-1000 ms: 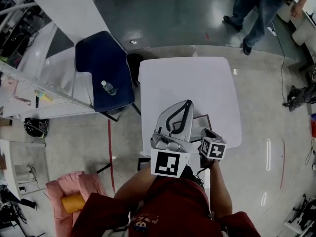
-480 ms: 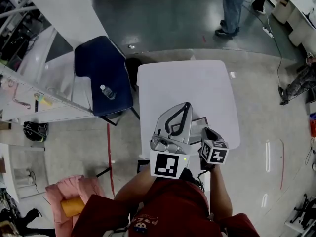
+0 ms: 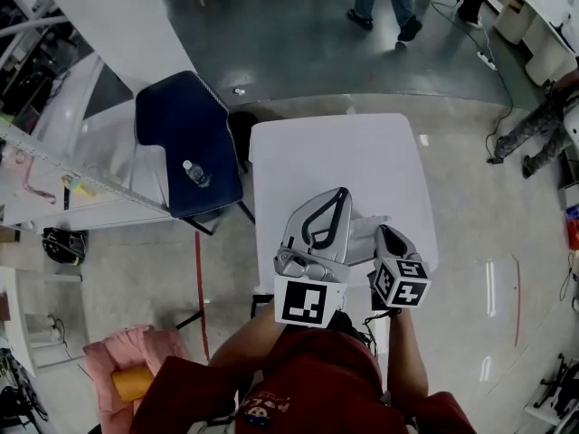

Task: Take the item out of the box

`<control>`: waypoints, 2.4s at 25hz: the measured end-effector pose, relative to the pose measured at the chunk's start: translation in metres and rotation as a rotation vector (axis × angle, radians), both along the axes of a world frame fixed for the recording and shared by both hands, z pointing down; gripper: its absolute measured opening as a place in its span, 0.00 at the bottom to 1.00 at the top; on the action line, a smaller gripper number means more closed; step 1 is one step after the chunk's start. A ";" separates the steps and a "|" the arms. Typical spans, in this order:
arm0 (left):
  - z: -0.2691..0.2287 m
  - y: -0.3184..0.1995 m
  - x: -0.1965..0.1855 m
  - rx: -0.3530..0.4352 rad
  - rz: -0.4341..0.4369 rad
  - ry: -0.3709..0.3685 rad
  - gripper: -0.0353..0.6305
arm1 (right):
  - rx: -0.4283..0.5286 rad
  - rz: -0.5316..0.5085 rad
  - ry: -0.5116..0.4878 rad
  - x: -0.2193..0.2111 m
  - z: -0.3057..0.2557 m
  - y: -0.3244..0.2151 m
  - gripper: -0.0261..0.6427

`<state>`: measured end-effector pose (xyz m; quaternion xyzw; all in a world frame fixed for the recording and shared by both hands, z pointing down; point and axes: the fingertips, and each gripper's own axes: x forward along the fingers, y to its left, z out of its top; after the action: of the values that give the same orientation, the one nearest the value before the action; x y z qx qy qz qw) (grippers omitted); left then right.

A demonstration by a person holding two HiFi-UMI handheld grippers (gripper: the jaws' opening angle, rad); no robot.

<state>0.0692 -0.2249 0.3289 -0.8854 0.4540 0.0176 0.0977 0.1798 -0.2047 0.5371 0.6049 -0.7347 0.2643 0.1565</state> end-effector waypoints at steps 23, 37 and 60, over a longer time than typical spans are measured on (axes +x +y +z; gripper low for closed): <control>-0.010 0.004 0.006 0.029 0.019 -0.010 0.06 | 0.297 0.015 0.059 0.000 -0.110 -0.005 0.05; -0.009 0.009 0.013 0.016 0.033 -0.004 0.06 | 0.479 0.013 0.129 -0.003 -0.172 0.006 0.05; -0.009 0.014 0.017 0.018 0.040 0.002 0.06 | 0.755 0.116 0.221 0.006 -0.219 0.022 0.05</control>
<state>0.0863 -0.2111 0.3196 -0.8934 0.4362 0.0247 0.1048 0.1853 -0.1827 0.3186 0.6853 -0.7234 -0.0825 -0.0139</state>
